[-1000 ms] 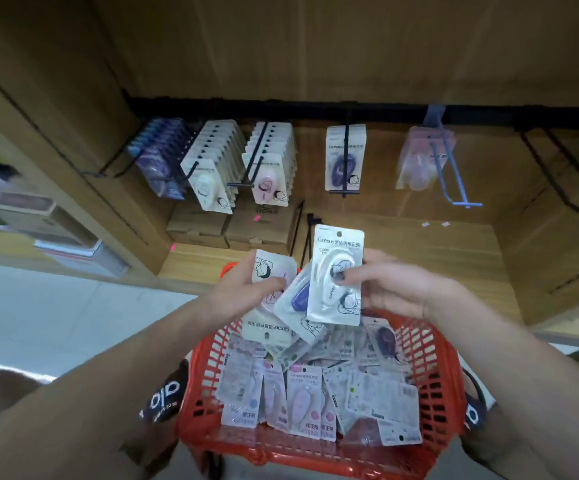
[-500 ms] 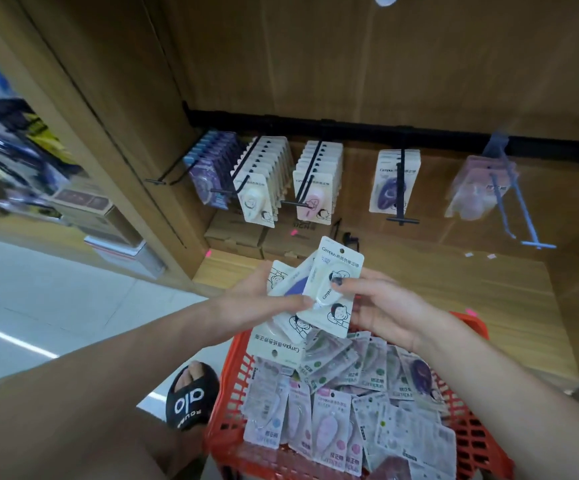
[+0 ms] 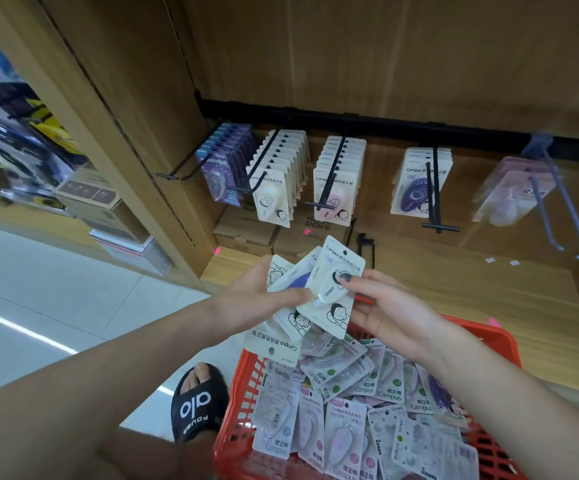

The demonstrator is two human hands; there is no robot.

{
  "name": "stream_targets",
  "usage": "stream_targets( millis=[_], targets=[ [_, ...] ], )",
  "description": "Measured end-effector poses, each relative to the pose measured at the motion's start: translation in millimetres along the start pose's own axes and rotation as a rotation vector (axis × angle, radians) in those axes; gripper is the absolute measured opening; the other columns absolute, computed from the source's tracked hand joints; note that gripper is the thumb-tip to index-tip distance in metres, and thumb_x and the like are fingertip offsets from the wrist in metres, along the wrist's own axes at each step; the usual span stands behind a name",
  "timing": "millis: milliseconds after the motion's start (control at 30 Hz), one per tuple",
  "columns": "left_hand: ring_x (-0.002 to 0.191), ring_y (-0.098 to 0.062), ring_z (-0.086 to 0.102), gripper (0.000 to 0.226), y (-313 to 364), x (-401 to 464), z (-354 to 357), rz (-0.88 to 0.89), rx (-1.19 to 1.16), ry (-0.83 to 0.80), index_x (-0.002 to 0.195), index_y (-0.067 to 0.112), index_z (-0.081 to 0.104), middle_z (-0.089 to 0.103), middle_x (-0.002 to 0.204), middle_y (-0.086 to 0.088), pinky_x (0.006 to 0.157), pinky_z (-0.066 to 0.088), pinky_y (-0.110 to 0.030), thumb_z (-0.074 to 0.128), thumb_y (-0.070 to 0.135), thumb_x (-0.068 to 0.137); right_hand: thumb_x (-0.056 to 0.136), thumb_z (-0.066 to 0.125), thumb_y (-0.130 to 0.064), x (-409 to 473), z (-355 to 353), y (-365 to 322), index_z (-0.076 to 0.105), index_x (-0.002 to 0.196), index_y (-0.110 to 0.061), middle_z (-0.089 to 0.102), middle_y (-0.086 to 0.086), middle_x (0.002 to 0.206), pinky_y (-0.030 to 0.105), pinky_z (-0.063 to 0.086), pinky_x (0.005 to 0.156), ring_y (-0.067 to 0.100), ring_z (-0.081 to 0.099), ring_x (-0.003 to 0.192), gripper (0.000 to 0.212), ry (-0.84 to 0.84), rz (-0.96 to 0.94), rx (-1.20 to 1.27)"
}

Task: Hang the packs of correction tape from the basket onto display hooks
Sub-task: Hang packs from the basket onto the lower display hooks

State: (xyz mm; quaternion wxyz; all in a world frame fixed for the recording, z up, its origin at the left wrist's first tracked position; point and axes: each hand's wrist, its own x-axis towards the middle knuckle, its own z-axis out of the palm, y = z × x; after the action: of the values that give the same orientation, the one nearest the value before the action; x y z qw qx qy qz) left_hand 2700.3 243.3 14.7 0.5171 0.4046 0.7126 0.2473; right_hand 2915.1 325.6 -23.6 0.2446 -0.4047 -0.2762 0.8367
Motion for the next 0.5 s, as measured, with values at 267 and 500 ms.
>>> stream_targets(
  millis=[267,500],
  targets=[
    [0.118,-0.016,0.065,0.098,4,2,-53,-0.106,0.046,0.07,0.151,0.025,0.033,0.067,0.13,0.008,0.107,0.048,-0.04,0.082,0.061,0.075,0.098,0.063,-0.001,11,5,-2,0.059,0.129,-0.011,0.078,0.007,0.115,0.038,0.059,0.081,0.023,0.077,0.103,0.033,0.125,-0.182,-0.247],
    [0.085,-0.007,0.062,0.034,1,-14,-110,-0.153,0.274,0.135,0.096,0.031,0.048,0.065,0.098,0.007,0.077,0.053,-0.029,0.078,0.044,0.087,0.097,0.068,-0.002,43,75,-1,0.06,0.126,-0.016,0.08,0.001,0.111,0.047,0.061,0.087,0.023,0.077,0.104,0.033,0.052,-0.376,-0.528]
  ],
)
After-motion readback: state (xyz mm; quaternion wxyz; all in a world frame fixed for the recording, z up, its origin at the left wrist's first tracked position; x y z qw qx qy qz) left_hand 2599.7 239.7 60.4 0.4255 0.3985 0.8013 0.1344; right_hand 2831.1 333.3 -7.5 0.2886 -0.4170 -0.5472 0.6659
